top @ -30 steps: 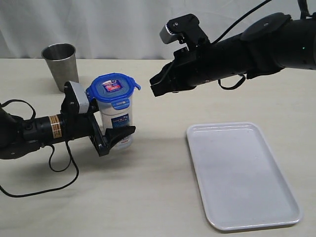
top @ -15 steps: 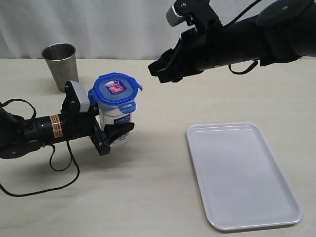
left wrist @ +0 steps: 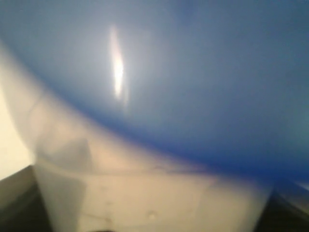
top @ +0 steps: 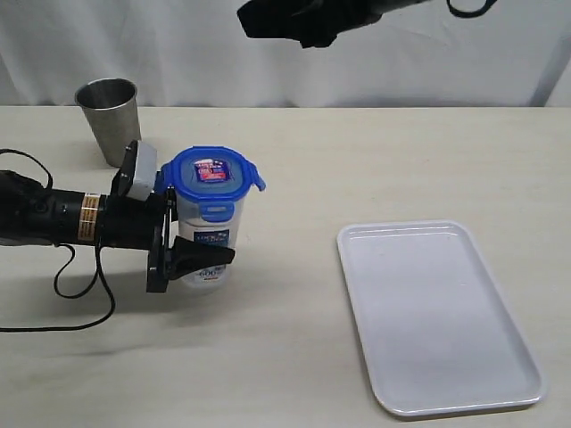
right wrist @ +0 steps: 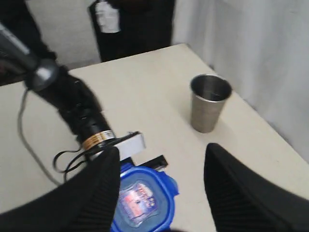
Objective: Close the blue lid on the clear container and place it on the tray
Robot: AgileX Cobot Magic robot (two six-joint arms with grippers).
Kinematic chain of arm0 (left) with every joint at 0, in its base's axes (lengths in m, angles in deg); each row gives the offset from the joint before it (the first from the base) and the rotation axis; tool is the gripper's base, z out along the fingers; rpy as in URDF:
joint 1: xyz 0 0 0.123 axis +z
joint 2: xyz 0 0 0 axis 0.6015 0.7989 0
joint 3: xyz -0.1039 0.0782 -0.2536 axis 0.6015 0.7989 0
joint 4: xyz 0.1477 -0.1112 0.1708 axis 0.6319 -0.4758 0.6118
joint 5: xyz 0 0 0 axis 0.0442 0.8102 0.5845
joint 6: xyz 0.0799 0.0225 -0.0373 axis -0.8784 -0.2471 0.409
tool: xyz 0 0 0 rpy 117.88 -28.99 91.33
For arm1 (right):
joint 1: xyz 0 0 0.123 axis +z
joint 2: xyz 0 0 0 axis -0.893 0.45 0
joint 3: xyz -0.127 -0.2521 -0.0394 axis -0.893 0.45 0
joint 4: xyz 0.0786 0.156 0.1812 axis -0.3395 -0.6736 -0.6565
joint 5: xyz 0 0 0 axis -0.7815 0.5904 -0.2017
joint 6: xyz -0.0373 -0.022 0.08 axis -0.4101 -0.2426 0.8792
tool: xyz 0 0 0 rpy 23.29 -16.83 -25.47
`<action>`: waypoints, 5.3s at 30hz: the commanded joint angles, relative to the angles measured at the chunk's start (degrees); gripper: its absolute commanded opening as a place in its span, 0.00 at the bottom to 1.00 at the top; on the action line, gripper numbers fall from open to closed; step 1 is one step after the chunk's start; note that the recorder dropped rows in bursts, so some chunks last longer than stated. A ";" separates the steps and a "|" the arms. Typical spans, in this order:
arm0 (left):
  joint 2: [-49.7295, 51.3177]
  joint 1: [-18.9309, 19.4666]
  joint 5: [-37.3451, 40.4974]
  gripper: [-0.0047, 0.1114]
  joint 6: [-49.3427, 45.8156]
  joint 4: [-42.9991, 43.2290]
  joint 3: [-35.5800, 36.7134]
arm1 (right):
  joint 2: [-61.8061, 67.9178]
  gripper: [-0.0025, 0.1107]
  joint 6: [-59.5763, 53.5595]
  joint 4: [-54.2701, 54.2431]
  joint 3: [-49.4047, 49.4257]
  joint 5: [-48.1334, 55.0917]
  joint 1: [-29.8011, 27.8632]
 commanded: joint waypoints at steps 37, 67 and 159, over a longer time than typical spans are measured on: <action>-0.54 0.18 -1.80 0.04 1.51 -2.10 -0.57 | 25.62 0.45 20.29 50.74 -5.57 2.97 20.69; -0.54 2.26 -1.80 0.04 -0.44 -3.44 -0.57 | 22.60 0.41 25.04 47.11 -1.54 -7.14 20.63; -0.54 2.26 3.07 0.04 -22.75 -8.09 -0.57 | 18.18 0.41 4.48 1.54 -6.95 11.04 1.01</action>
